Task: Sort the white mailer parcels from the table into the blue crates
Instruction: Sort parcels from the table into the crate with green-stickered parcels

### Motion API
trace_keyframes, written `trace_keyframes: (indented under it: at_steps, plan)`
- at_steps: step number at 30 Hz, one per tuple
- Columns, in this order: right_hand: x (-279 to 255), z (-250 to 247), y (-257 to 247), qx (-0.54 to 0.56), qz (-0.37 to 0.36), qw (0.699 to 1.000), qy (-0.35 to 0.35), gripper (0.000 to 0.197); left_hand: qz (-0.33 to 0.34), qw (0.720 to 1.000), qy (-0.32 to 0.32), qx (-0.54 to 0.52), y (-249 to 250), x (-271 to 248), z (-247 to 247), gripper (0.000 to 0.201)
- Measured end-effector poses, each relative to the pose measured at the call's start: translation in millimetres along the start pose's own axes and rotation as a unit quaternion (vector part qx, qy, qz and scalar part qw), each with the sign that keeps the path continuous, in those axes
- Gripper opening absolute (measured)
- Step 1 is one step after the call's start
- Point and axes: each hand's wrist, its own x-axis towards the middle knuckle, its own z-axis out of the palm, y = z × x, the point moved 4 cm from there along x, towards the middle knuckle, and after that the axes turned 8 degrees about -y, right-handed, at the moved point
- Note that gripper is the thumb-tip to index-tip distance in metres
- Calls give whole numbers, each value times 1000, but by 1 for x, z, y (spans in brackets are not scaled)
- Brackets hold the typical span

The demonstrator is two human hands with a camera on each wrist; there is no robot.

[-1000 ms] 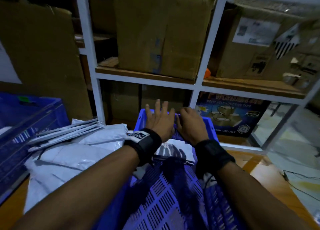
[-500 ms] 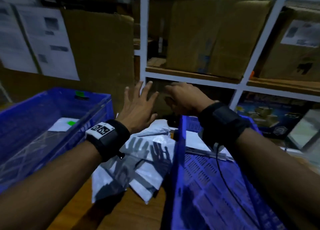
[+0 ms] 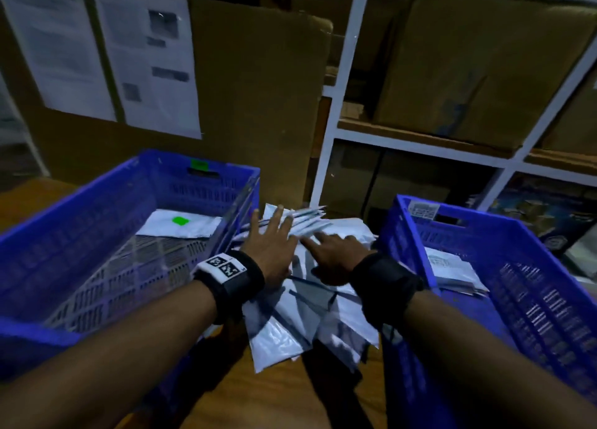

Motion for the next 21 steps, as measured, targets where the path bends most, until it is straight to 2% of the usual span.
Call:
trace_keyframes:
  at_steps: [2, 6, 7, 11, 14, 15, 19, 21]
  plan:
    - [2, 15, -8, 0, -8, 1000, 1, 70, 27, 999, -18, 7, 0, 2, 6, 73]
    - [6, 39, -9, 38, 36, 998, -23, 84, 50, 999, 3, -2, -1, 7, 20, 75]
    - [7, 43, -7, 46, 40, 998, -15, 82, 48, 999, -1, -2, -1, 9, 24, 76]
    - [9, 54, -6, 37, 21, 998, 53, 48, 57, 998, 1, -5, 1, 13, 23, 87]
    - [10, 50, -4, 15, 19, 995, 97, 38, 52, 999, -1, 1, 2, 13, 21, 91]
    - [10, 45, -2, 12, 18, 994, 109, 39, 44, 999, 0, 3, 1, 14, 20, 88]
    - [-2, 10, 0, 4, -1, 990, 141, 41, 16, 997, 63, -29, -4, 12, 3, 46]
    - [-13, -12, 3, 12, -3, 988, 156, 43, 2, 994, 97, -57, -9, 10, -7, 45]
